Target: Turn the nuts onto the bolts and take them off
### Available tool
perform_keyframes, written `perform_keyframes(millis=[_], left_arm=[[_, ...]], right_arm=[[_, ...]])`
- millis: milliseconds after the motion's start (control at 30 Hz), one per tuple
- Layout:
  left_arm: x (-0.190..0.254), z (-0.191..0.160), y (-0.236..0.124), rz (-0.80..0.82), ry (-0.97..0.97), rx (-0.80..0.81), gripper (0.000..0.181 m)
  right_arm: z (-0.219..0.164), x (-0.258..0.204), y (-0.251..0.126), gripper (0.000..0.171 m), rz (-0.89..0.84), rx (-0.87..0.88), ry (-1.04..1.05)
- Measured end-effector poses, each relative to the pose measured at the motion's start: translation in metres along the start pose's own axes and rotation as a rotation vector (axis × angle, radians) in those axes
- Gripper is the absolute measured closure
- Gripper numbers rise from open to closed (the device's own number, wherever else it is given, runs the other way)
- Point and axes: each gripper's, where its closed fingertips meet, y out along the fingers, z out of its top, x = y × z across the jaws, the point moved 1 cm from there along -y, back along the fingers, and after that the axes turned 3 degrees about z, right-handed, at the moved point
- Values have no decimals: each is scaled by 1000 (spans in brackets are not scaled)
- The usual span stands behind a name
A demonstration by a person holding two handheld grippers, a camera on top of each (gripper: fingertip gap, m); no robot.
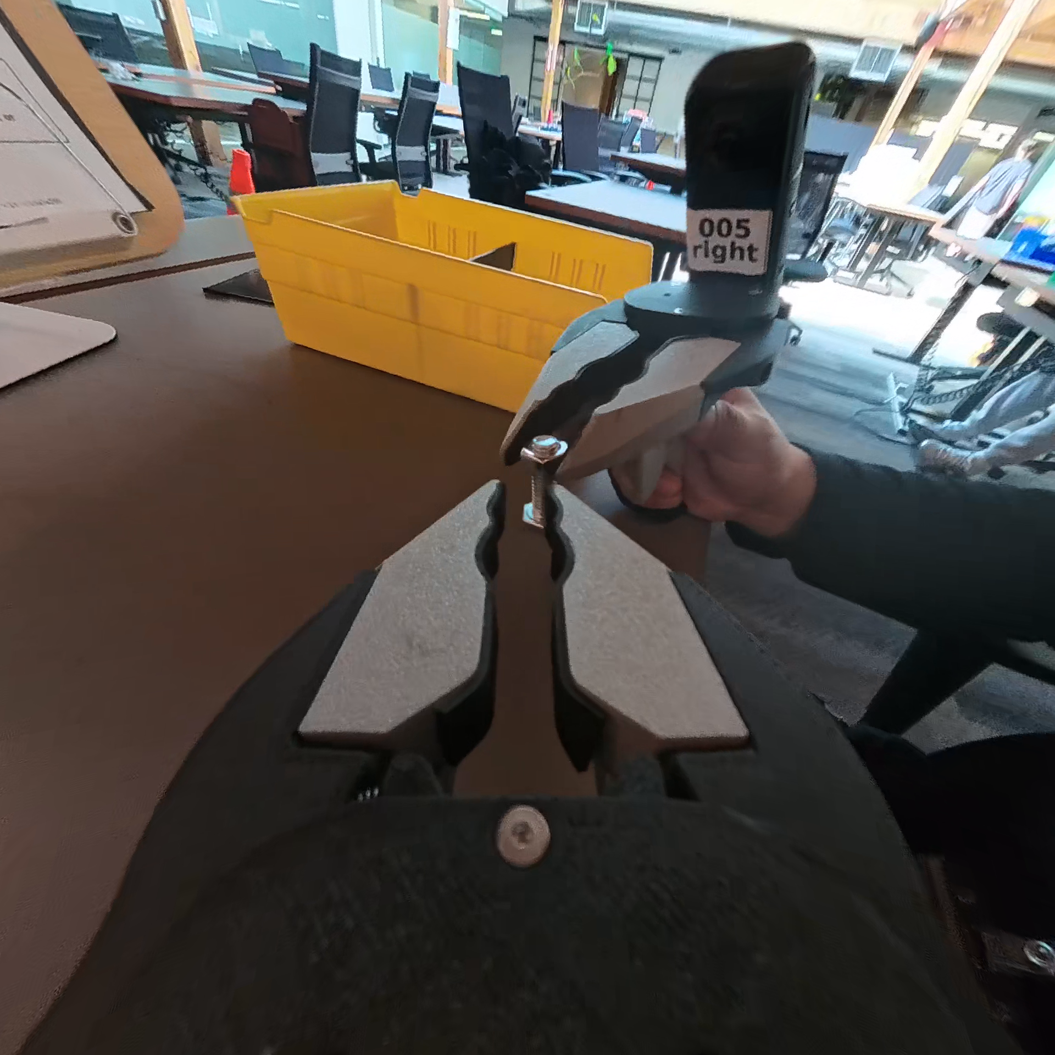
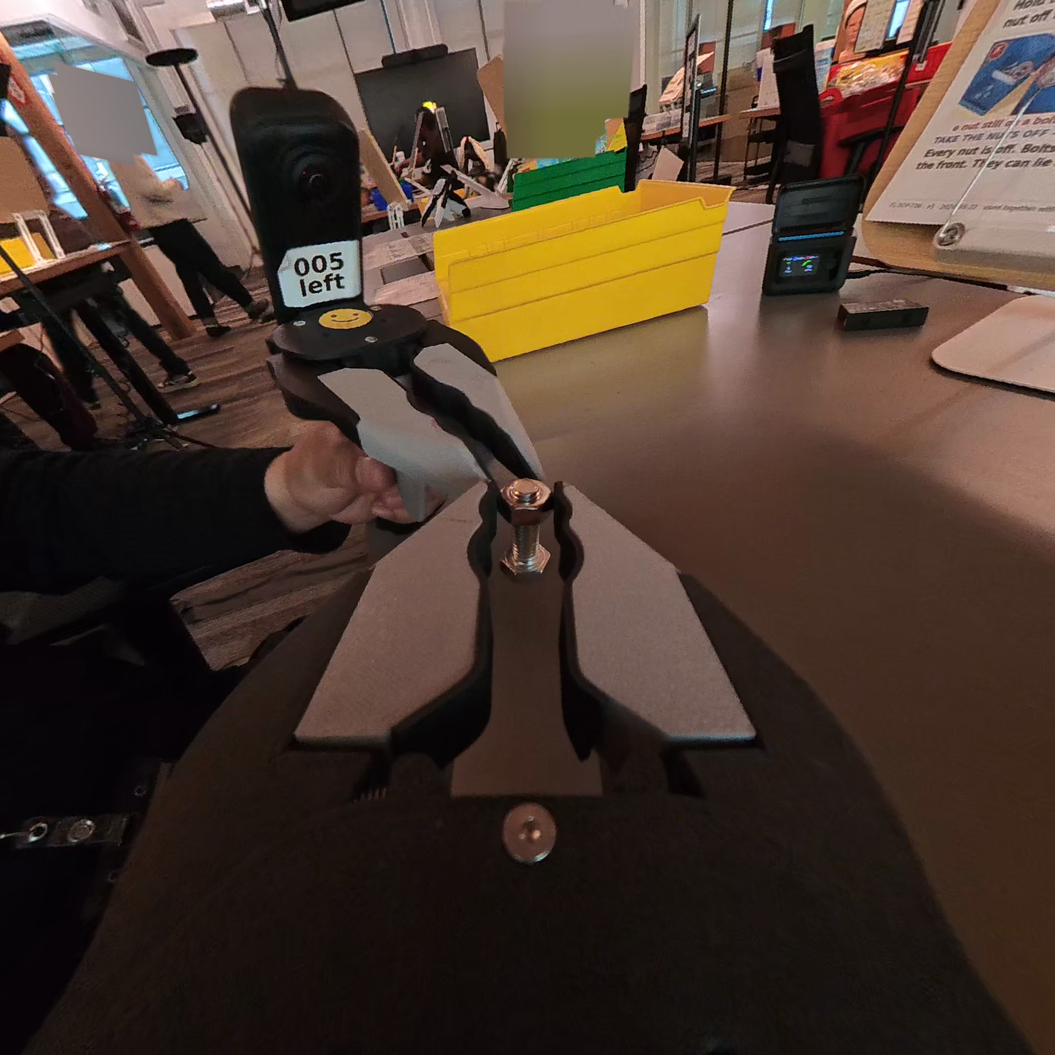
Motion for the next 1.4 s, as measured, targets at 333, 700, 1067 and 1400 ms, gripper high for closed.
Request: perform_keyframes(millis=[333, 700, 1067, 1400], left_arm=[[9, -2, 1, -2, 84, -8, 172], [19, -2, 0, -89, 86, -13, 175], [24, -1, -1, -116, 99, 0, 174], [30, 0, -3, -151, 112, 22, 162]], right_arm=[[6, 2, -4, 155, 15, 47, 41], [13, -19, 0, 155, 70, 70, -92], [14, -24, 3, 155, 97, 73, -103], [17, -24, 1, 155, 102, 98, -101]])
